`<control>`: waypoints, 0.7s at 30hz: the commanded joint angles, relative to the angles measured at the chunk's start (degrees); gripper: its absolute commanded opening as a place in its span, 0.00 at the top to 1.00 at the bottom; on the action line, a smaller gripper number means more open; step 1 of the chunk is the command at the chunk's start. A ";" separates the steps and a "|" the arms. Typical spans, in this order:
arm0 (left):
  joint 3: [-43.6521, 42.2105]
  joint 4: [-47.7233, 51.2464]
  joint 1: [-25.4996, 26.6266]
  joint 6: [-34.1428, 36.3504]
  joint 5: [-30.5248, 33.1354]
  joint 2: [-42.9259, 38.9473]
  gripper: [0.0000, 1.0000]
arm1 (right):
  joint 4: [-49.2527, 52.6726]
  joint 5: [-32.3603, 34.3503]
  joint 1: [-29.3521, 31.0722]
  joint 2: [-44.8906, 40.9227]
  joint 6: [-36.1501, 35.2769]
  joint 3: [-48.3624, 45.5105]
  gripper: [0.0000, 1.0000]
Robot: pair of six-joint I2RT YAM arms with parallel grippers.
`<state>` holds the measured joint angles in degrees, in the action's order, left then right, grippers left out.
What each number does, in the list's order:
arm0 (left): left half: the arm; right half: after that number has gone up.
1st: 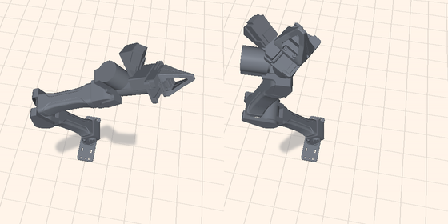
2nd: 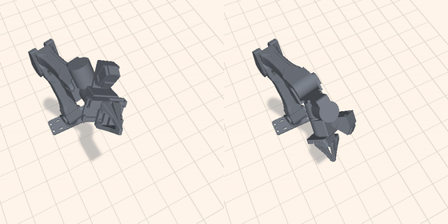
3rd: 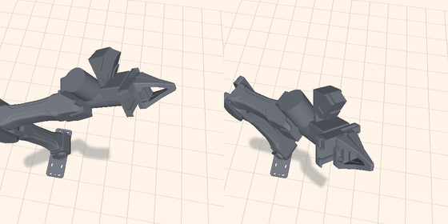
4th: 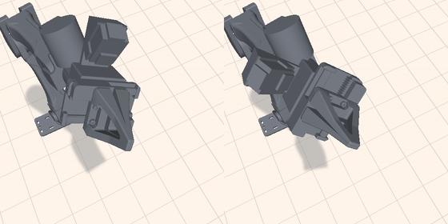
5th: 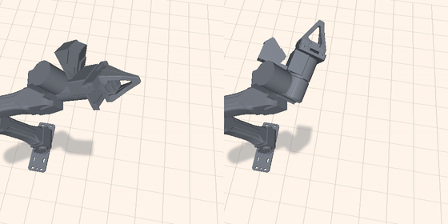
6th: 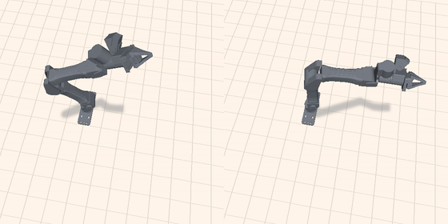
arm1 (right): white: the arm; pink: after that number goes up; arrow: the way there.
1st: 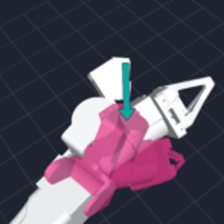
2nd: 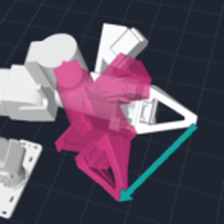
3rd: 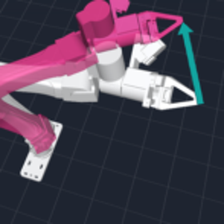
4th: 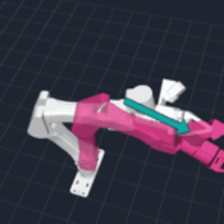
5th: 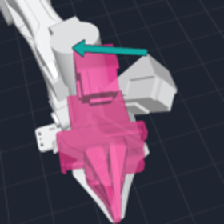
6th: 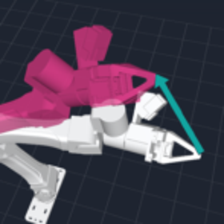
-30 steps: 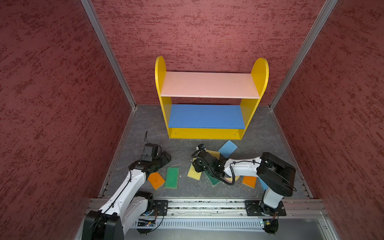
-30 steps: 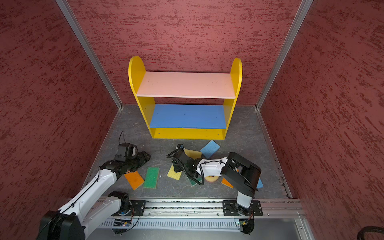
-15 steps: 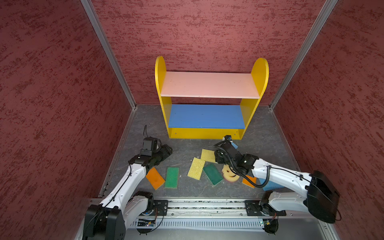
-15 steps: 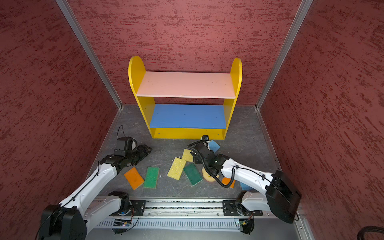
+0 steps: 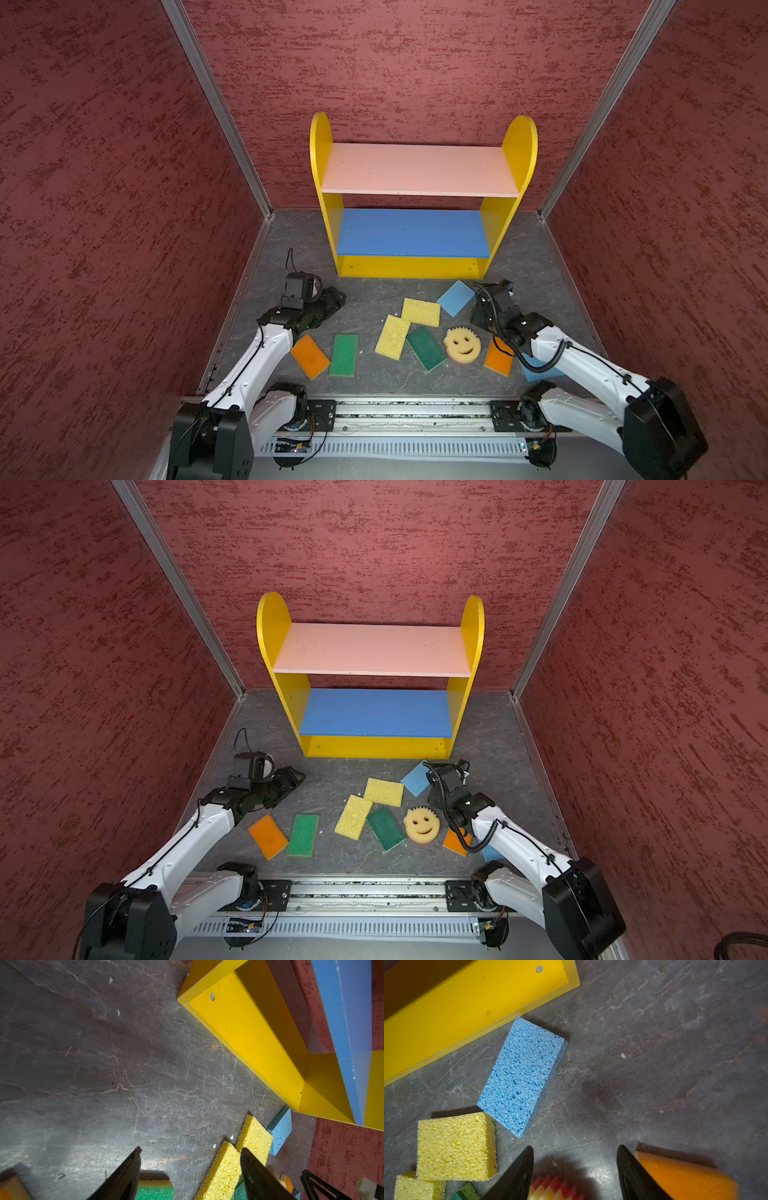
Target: Place and organize the cleaning sponges onto the shelf
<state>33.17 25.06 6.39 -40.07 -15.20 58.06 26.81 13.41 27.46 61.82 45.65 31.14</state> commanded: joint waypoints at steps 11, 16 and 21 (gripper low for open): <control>-1.42 -2.13 -2.61 0.44 -2.68 0.87 0.23 | 5.70 1.02 -2.32 -5.55 7.31 -6.30 0.31; -2.24 -3.56 -2.54 0.35 -3.21 1.70 0.23 | 5.25 1.64 -2.85 -4.22 6.88 -7.17 0.35; -2.36 -3.21 -2.79 0.26 -4.10 1.84 0.24 | -0.46 0.46 -3.29 -0.63 5.92 -7.86 0.39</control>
<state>31.55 22.94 4.12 -40.12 -18.28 59.92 29.50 14.09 24.84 59.29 50.65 24.53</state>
